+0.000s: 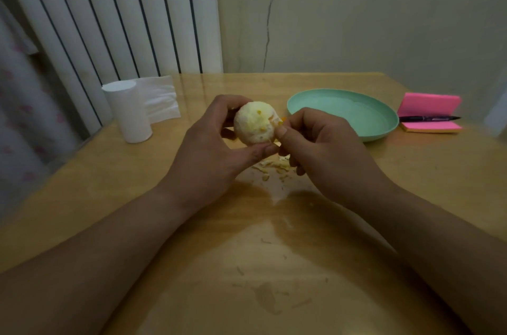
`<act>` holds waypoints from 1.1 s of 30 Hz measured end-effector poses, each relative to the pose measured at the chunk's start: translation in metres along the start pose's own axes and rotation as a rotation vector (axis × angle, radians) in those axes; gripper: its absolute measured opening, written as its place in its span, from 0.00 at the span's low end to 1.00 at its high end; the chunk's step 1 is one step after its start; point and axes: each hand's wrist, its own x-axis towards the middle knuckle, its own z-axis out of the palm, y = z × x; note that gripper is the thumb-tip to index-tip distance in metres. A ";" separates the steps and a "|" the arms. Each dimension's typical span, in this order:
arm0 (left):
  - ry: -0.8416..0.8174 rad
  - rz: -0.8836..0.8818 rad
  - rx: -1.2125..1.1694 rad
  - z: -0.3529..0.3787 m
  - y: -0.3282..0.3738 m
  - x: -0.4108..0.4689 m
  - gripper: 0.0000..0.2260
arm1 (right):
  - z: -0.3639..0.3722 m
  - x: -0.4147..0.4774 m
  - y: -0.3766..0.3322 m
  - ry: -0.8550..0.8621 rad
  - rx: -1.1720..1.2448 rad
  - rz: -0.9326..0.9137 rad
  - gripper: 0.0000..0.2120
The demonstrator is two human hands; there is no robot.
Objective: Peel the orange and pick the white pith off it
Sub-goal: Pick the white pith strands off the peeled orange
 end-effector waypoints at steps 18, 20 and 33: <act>-0.158 -0.222 -0.402 0.000 0.009 -0.001 0.28 | -0.002 -0.001 -0.001 0.082 0.002 -0.150 0.08; -0.169 -0.236 -0.424 -0.001 0.009 0.000 0.27 | -0.002 -0.002 -0.001 0.078 0.016 -0.149 0.07; -0.207 -0.292 -0.534 -0.001 0.002 0.002 0.25 | -0.005 0.001 0.006 0.119 0.012 -0.117 0.06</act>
